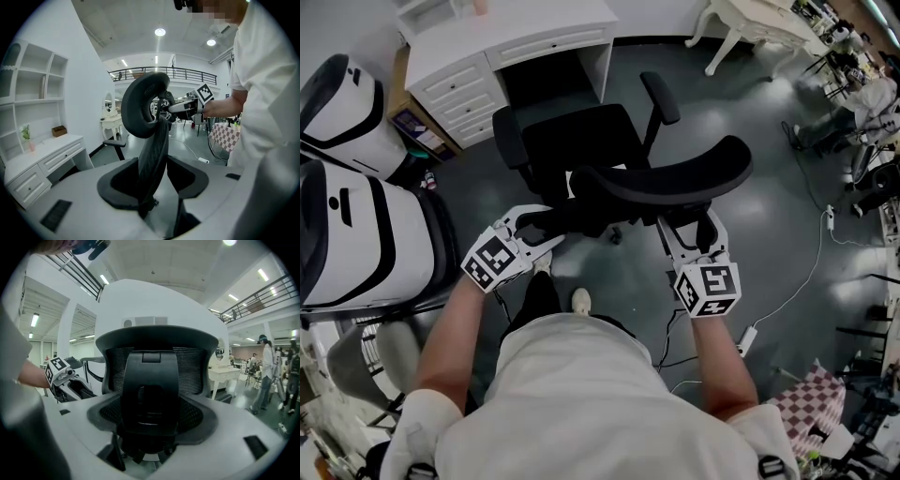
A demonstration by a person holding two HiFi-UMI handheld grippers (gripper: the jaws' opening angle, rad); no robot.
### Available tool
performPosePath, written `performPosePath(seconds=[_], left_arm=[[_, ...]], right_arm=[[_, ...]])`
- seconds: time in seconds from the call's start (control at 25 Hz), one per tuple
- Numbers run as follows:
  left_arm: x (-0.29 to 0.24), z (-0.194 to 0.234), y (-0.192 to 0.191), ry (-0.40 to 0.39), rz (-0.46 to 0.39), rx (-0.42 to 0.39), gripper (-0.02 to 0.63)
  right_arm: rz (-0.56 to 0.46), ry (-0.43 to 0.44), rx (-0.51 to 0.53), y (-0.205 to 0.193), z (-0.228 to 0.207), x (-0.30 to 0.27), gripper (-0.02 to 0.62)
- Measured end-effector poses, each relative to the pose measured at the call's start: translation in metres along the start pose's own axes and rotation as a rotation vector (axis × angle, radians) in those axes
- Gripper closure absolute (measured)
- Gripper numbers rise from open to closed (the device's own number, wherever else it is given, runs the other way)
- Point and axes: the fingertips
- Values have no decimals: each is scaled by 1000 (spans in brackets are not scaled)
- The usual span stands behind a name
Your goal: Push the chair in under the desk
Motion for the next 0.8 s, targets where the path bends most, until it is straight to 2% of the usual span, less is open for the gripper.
performPosePath(seconds=[0.2,0.8], left_arm=[[-6,9,2,-22,13,-4,422],[-17,46,9,-14,-6,-30,425]], right_arm=[[7,13,-5,2,-7,-10,284],[3,35,-14,16,-18,-45,284]])
Point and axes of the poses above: the fingertips, and each gripper's own axes: x backward along the fingers, z to its left, y out of its top, and after that the axes turned 6 degrees about y, right-handed
